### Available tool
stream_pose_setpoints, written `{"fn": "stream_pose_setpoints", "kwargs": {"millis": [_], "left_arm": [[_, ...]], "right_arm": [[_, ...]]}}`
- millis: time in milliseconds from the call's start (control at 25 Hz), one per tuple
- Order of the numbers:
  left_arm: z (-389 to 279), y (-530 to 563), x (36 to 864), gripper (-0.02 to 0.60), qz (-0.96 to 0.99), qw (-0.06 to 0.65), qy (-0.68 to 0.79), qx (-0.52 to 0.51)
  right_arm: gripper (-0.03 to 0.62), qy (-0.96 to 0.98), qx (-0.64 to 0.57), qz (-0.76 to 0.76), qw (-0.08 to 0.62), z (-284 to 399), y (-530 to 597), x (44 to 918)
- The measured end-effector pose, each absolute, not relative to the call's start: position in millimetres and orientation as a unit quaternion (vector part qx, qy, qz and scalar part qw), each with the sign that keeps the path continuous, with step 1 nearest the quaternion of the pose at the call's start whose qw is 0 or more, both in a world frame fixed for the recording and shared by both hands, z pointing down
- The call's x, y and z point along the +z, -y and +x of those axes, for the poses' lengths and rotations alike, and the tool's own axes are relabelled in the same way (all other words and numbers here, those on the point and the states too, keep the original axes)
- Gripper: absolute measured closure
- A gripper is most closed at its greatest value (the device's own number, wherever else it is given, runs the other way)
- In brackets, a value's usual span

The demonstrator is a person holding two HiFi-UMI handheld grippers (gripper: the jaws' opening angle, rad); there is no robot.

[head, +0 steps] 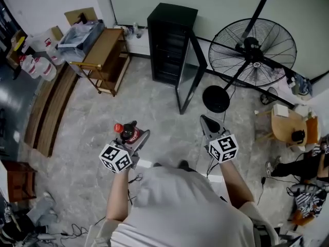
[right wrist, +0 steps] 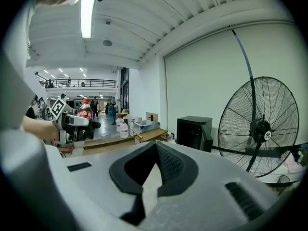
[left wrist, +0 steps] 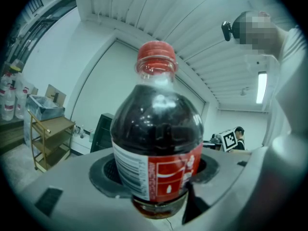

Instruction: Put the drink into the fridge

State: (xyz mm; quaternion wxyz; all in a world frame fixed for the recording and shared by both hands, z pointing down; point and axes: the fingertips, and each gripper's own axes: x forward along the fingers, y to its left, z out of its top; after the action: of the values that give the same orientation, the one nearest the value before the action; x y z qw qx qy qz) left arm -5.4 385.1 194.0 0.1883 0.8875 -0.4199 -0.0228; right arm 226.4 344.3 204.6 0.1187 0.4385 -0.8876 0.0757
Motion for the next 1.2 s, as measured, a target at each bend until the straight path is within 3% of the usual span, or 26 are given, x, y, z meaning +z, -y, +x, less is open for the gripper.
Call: {"fn": "stream_pose_setpoints", "kwargs": {"millis": [600,1200], "left_arm": [[-64.1,-380.2,219.0,0.284,0.888,0.212,0.408,-0.026],[-85.9,-269.2,227.2,0.284,0.881,0.202,0.428,-0.016]], "right_arm": [[0.597,0.86,0.111,0.484,0.113,187.7,-352.6,229.9],[0.597,0.881,0.097,0.448,0.119,153.1,-204.8,255.1]]}}
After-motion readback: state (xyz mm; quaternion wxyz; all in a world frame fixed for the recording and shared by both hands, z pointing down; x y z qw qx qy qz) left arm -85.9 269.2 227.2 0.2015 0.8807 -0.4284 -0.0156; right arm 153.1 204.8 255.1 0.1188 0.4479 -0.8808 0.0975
